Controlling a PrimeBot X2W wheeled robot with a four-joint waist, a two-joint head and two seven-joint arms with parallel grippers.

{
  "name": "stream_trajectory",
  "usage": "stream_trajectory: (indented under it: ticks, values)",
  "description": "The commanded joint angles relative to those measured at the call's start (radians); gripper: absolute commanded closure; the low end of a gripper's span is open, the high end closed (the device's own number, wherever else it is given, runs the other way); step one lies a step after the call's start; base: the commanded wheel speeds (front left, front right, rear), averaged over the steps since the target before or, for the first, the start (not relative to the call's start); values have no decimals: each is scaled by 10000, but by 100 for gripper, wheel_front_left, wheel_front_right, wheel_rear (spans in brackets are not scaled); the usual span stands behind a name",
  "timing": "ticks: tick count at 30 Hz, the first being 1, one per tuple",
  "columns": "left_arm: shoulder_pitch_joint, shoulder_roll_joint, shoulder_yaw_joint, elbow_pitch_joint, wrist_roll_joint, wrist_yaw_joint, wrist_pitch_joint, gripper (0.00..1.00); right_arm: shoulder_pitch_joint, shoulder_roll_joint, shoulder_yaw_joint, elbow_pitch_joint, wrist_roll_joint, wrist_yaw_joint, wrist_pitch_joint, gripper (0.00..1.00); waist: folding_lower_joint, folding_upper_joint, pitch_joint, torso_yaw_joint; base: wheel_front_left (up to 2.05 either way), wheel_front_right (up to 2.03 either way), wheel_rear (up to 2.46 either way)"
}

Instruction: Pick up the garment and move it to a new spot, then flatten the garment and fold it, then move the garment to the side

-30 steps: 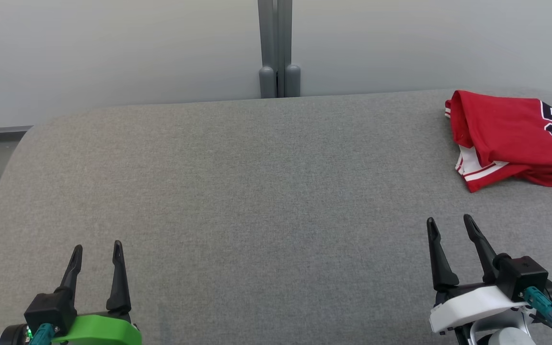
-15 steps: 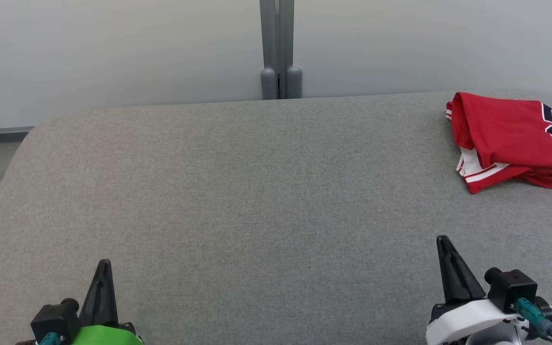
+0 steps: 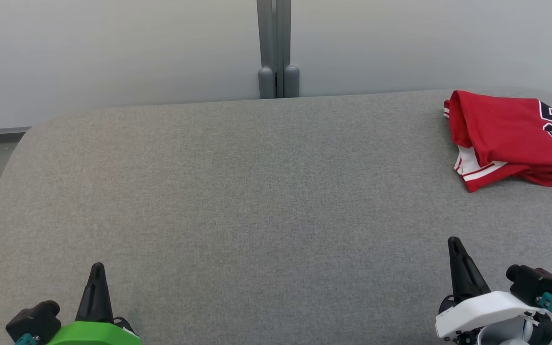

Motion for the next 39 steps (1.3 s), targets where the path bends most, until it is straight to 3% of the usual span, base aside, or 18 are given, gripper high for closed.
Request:
stream_trajectory:
  ticks: [1, 21, 39]
  values:
    - [-329, 31, 64, -199, -470, -51, 97, 100, -315, -62, -68, -128, 463, -2, 91, 100, 1, 0, 4, -8, 0, 0, 0]
    - [-642, -11, 172, -283, -3565, -108, 896, 100, -641, -83, -378, -30, 3667, -4, 890, 100, 1, 0, 59, -106, 0, 0, 0]
    - [-856, -43, 257, -326, -5728, -158, 1464, 100, -870, -81, -612, 41, 5885, -3, 1464, 100, 1, 0, 105, -191, 0, 0, 0]
